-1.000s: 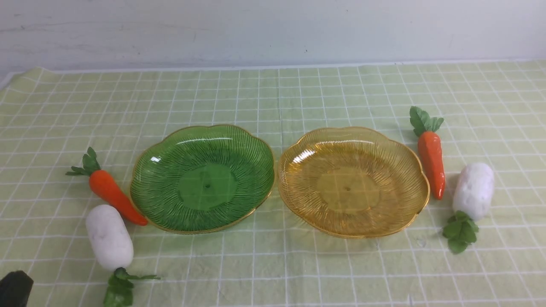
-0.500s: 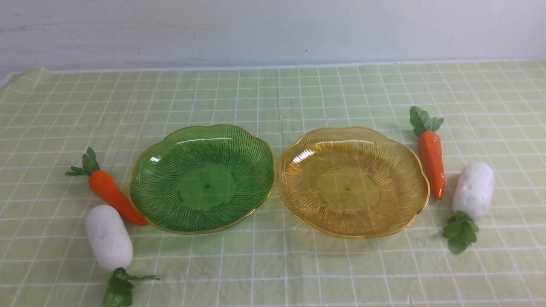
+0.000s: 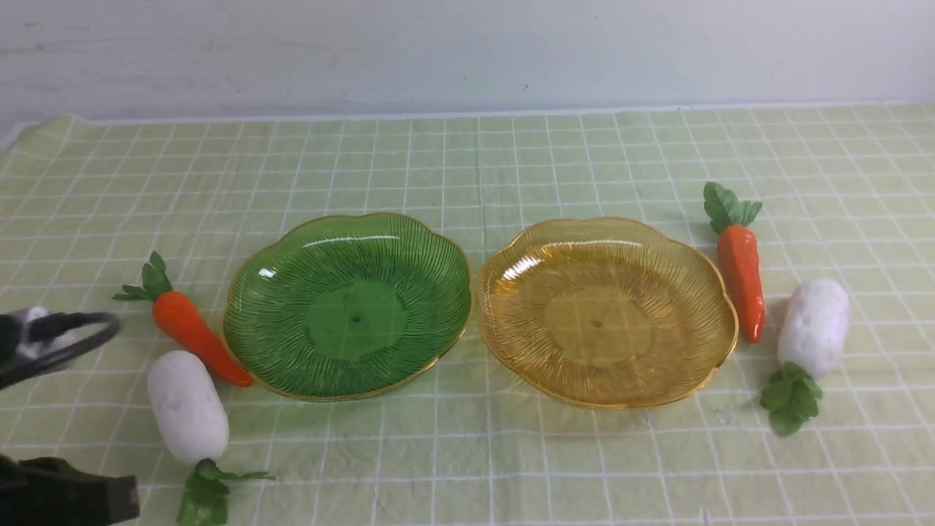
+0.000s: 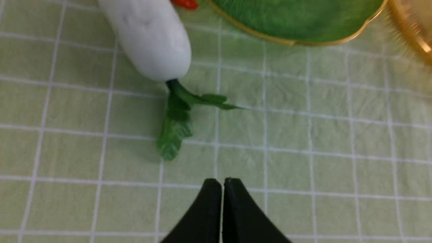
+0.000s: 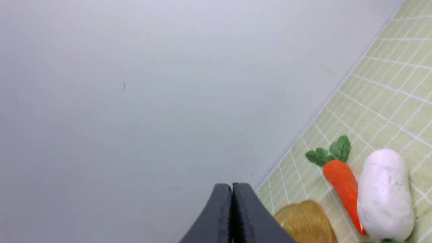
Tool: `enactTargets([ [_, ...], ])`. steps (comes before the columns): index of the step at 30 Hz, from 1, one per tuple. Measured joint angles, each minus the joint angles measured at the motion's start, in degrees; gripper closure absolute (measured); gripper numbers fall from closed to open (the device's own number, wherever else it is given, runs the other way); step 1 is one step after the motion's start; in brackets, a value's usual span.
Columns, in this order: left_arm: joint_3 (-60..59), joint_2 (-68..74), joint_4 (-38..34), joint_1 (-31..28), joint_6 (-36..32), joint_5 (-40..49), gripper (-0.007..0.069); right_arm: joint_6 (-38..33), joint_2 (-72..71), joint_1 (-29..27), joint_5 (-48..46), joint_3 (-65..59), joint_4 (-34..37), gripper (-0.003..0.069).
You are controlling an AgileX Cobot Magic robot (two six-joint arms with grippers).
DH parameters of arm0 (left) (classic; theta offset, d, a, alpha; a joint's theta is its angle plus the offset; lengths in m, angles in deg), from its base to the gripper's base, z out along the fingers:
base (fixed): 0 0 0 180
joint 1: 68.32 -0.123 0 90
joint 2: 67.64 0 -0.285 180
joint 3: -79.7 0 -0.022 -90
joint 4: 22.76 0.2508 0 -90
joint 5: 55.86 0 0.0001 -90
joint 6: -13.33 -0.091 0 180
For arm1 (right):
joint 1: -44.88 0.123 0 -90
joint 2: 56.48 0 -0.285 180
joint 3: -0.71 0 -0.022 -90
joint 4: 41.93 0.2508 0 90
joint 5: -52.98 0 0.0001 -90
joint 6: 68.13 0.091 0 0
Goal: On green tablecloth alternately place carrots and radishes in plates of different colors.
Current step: 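Pick up the white radish and place it in the left plate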
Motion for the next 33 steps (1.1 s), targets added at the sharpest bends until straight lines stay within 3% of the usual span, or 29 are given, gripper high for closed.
enactTargets([
  [4,2.7,8.7,0.5,-1.5,-0.3,-1.9,0.0632,-6.4,7.1,0.6,-13.5,11.2,-7.0,0.0673],
  [10,13.7,23.3,-1.1,-7.6,-1.2,-1.0,0.0631,-14.6,30.8,0.6,-38.9,33.2,-19.3,0.0673],
  [16,18.8,33.3,-3.4,-8.0,-4.6,-0.8,0.0607,-19.5,42.5,0.6,-45.0,40.4,-23.5,0.0673],
  [22,20.9,40.3,-1.9,-8.0,-6.0,-1.4,0.0403,-20.0,48.8,0.6,-43.3,40.8,-24.1,0.0673],
  [25,21.1,44.2,-1.4,-8.0,-5.9,-4.4,0.0183,-18.8,54.6,0.4,-42.9,40.8,-25.3,0.0673],
  [30,21.1,49.4,-2.2,-8.0,-5.9,-8.0,-0.0033,-14.0,63.5,-4.8,-42.3,44.6,-27.5,0.0673],
  [33,21.2,52.1,-2.3,-8.0,-5.9,-8.6,-0.0048,-12.9,69.0,-8.7,-42.2,48.7,-27.6,0.0673],
])
